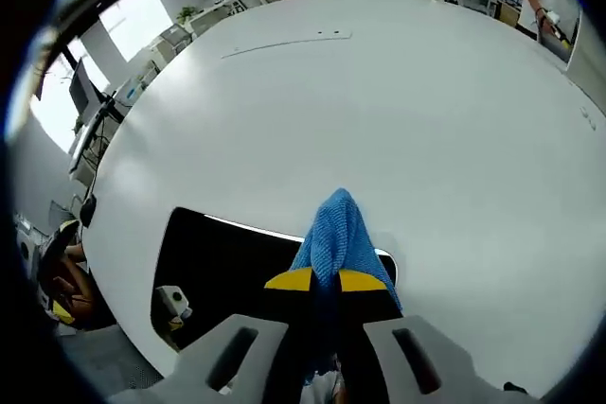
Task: Wipe the mirror surface with the cleaning cloth until all visible marks leave the cleaned area.
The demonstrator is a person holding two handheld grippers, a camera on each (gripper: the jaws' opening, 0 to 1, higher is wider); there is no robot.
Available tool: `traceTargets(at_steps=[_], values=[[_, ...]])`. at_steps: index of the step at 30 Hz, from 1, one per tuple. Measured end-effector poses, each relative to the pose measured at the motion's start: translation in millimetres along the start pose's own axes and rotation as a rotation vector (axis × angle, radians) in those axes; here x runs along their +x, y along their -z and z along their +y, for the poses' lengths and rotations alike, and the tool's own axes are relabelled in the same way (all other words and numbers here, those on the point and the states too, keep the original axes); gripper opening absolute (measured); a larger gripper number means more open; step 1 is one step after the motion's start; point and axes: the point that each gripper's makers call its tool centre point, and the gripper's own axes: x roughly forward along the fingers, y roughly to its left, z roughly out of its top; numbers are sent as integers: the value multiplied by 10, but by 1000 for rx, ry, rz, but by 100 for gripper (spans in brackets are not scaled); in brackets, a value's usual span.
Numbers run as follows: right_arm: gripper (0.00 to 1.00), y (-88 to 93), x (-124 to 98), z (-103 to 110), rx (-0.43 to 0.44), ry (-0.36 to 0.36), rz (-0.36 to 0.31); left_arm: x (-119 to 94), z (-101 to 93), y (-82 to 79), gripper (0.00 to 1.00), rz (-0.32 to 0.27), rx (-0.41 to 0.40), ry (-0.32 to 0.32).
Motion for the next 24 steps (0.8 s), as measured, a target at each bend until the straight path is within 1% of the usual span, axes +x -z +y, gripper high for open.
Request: traceTargets(at_steps=[7,11,15,24], values=[[2,-43,65,253,-24,-27,19,11,-26,7,98,2,0,7],[2,-64,111,453,-45,-50,27,5,-23,18,98,3,-1,6],[2,-89,147,598,-57,-68,34,2,-24,37,98,8,-2,6],[2,-135,215,855,-85,-99,46,1,-19,61,98,16,0,8]])
